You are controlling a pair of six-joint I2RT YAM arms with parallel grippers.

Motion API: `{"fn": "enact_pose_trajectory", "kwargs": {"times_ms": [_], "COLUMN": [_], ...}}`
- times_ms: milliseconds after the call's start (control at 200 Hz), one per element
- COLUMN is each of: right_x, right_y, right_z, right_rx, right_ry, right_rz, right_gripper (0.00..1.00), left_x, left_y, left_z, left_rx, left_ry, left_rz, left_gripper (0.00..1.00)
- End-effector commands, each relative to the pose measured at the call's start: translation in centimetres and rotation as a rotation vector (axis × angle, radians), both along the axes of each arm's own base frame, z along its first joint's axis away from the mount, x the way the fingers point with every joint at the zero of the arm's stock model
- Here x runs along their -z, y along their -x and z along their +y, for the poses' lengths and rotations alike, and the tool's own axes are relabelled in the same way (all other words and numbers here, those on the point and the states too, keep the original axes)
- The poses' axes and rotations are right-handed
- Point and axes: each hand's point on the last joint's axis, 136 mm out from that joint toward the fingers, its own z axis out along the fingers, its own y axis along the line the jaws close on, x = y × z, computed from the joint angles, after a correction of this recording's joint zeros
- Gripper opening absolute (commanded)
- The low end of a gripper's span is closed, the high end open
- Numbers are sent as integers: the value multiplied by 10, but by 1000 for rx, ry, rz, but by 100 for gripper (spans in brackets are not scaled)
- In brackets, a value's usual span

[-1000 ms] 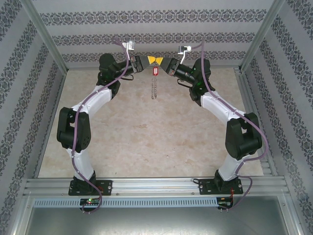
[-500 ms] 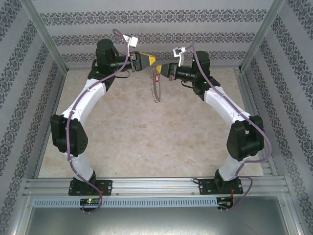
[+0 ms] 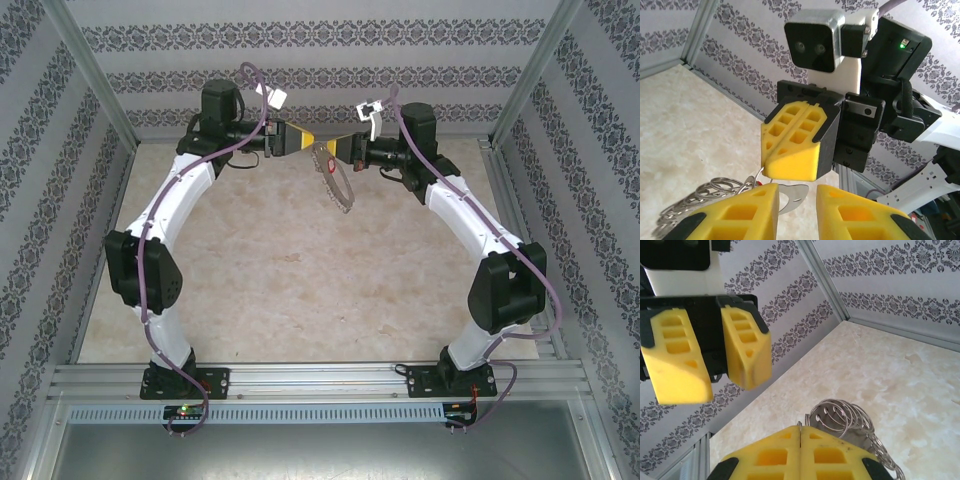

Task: Put the keys on the keyring

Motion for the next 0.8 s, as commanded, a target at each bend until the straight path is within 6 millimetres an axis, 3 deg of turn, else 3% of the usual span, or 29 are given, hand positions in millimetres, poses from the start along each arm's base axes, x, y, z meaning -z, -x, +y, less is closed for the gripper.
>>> {"fn": "enact_pose_trajectory", "kwargs": {"times_ms": [0,380,794], "right_x": [-27,-39,-37], "right_y": [10,16,19], "right_z": [3,8,16], "right_rx": [-29,-48,-65], "right_ry": [-32,-63,-66], "right_rz": [-87,-97,-93], "right_gripper": [0,0,0], "left_x": [13,19,20], "left_y": [6,-1,-8], "left_z": [-10,-18,-21], "left_rx": [47,39,22], "left_ry": [-6,11,16], "left_rz": [20,39,34], "left_gripper": [27,27,29]}}
